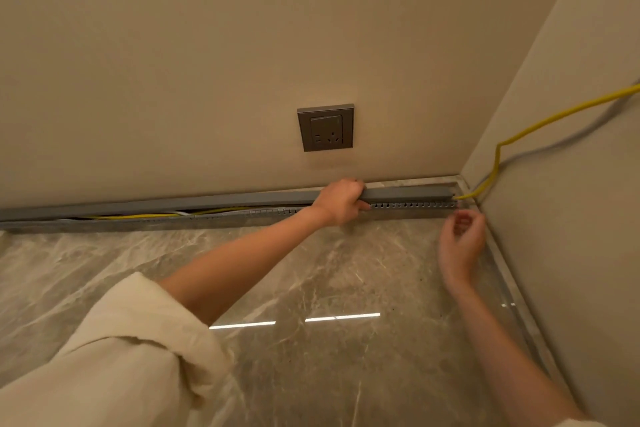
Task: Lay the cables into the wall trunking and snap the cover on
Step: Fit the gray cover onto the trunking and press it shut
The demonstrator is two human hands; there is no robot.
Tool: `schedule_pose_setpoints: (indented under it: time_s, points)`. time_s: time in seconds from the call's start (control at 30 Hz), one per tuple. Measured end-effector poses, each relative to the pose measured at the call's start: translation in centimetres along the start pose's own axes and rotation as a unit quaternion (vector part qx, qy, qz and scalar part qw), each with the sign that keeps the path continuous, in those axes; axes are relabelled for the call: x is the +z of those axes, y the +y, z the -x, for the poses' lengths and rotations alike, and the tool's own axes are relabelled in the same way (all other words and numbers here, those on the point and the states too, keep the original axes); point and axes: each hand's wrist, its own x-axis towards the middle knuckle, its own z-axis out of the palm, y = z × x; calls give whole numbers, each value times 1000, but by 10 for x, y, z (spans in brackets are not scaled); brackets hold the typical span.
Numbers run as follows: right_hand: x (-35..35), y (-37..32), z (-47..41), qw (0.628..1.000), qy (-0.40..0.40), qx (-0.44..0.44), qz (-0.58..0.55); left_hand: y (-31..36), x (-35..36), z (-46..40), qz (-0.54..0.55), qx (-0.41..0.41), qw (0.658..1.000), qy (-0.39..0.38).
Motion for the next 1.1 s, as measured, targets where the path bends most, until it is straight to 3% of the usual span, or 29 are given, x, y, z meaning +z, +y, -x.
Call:
schedule_pose_setpoints:
  time_s: [0.07, 0.17, 0.23, 0.3, 0.57, 0.9, 1.1]
  points:
    - [4, -4, 2, 980, 34, 159, -118, 1, -10, 3, 4, 6, 1000, 1]
    - [11, -14, -5, 871, -16, 364, -330, 4, -21, 10, 9, 10, 1000, 0]
    - [16, -23, -13, 804, -35, 400, -438, 6, -25, 14, 7, 12, 1000, -6]
    - [22, -37, -17, 777, -9, 402, -484, 9, -26, 19, 3, 17, 1000, -15]
    - [36, -71, -14, 786, 106, 420, -441, 16, -32, 33, 5, 61, 998, -16]
    - [30, -82, -10, 730, 53, 370, -573, 47, -32, 25, 20, 127, 992, -1]
    - [29, -84, -9, 731, 37, 353, -583, 48, -37, 21, 72, 104, 992, -22]
